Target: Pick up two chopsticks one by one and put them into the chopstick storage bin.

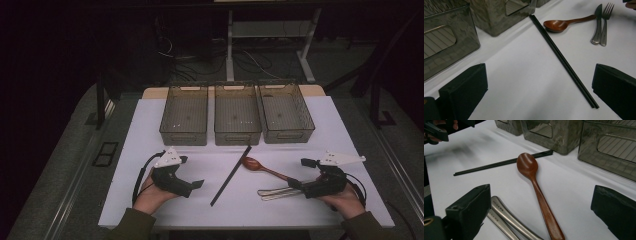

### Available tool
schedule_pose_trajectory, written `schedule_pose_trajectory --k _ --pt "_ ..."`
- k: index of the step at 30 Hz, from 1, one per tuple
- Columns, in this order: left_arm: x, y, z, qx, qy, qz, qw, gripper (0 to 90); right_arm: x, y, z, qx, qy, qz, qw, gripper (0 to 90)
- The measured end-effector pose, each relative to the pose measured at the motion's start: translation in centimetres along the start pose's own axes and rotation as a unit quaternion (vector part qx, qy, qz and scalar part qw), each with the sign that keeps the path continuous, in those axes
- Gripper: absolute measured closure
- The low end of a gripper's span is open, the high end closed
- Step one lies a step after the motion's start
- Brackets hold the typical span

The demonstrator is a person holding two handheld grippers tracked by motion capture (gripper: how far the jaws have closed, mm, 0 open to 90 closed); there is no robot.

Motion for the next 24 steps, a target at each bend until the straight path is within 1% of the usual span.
schedule_pose_trajectory --k 4,12,15,16,24 --pt "0.0 -0.1 0.0 -0.001 0.003 -0.003 1.0000 0.0 -0.1 0.2 0.2 0.002 -0.006 0.006 1.0000 2.4" --pt "0.4 -0.4 0.2 -0.003 0.005 0.000 1.0000 0.0 -0.1 0.3 0.1 0.004 -0.006 0.006 1.0000 2.4" --pt "0.6 -0.4 0.3 -0.002 0.001 0.004 1.0000 0.0 -0.1 0.3 0.0 0.003 -0.006 0.002 1.0000 2.4" --pt "0.7 -0.4 0.3 -0.005 0.003 0.006 1.0000 0.0 -0.1 0.3 0.0 0.000 -0.003 0.001 1.0000 2.4" --pt "1.1 -0.6 0.3 -0.009 0.011 0.016 0.9998 0.0 -0.2 0.1 0.0 -0.003 -0.003 -0.003 1.0000 2.4"
Point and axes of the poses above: each handheld gripper's, and its own axes: y roughly backward along the jaws, x roughly out of its top, z roughly to its right, the point moved 1 cm from there along -y, roughly forward along the jaws, and after that the axes turned 7 degrees about x, right-handed, at the moved point
